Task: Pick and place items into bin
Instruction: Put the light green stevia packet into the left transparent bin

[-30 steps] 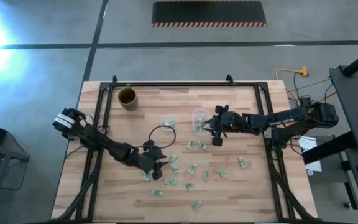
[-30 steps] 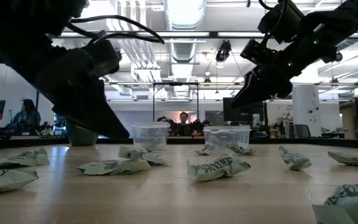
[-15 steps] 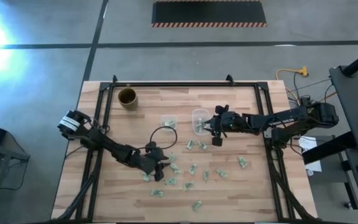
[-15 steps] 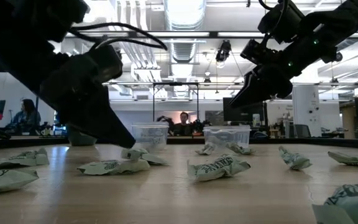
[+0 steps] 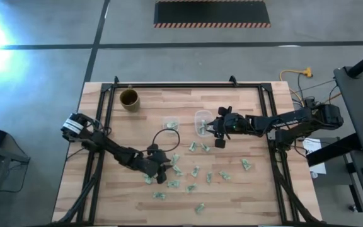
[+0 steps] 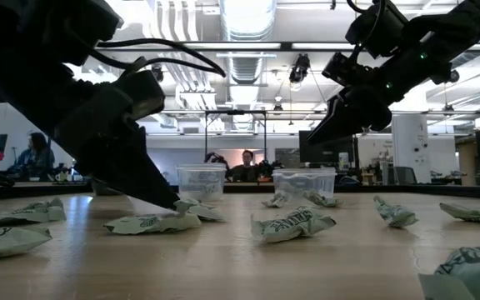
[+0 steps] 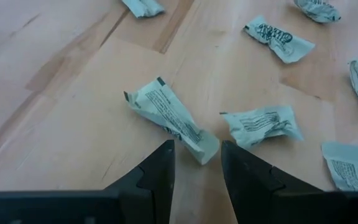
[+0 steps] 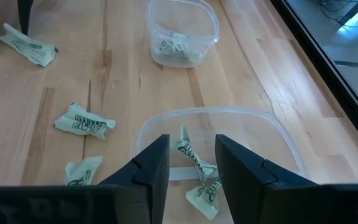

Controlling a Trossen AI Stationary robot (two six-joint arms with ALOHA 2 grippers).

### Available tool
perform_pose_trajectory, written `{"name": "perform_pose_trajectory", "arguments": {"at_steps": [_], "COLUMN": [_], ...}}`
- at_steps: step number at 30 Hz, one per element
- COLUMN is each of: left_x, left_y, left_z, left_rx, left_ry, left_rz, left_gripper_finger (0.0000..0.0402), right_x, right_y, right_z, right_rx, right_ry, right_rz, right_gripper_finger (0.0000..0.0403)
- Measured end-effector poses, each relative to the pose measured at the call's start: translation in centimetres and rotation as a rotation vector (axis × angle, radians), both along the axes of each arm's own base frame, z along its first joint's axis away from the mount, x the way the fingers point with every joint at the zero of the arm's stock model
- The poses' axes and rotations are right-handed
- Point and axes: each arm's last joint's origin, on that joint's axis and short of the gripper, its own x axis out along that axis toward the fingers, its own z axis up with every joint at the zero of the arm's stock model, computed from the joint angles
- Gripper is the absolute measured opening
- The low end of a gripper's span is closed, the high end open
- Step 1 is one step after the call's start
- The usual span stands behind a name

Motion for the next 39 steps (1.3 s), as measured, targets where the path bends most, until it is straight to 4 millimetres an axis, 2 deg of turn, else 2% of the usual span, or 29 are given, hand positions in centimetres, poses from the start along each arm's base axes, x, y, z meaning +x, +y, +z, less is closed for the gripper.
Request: {"name": "perform_pose_trajectory", "arguments": {"at_steps": [5,14,22,39], "left_x": [-0.01,-0.02,-0.04,-0.06], "left_y": [0.09,0.12,0.16,0.12], "left_z": [-0.01,-0.01,-0.01,0.36], "left_rx": [0.018,0.027,0.061,0.125], "left_ry": [-0.006,-0.008,-0.008,-0.024], "left_rz": [0.021,0.026,0.023,0.03], "left_gripper_finger": [0.0106,0.0066,0.0006,0.0], "right_x": [-0.01,-0.01,-0.01,-0.06], "right_y": [0.0,0.0,0.0,0.0], "right_z": [-0.01,-0.02,-0.03,-0.09], "right_rx": [0.001,0.004,0.004,0.004], "right_ry": [0.0,0.0,0.001,0.004], "right_rz": [-0.001,-0.003,-0.003,-0.003], "right_gripper_finger": [0.012,0.0114,0.0107,0.0097]}}
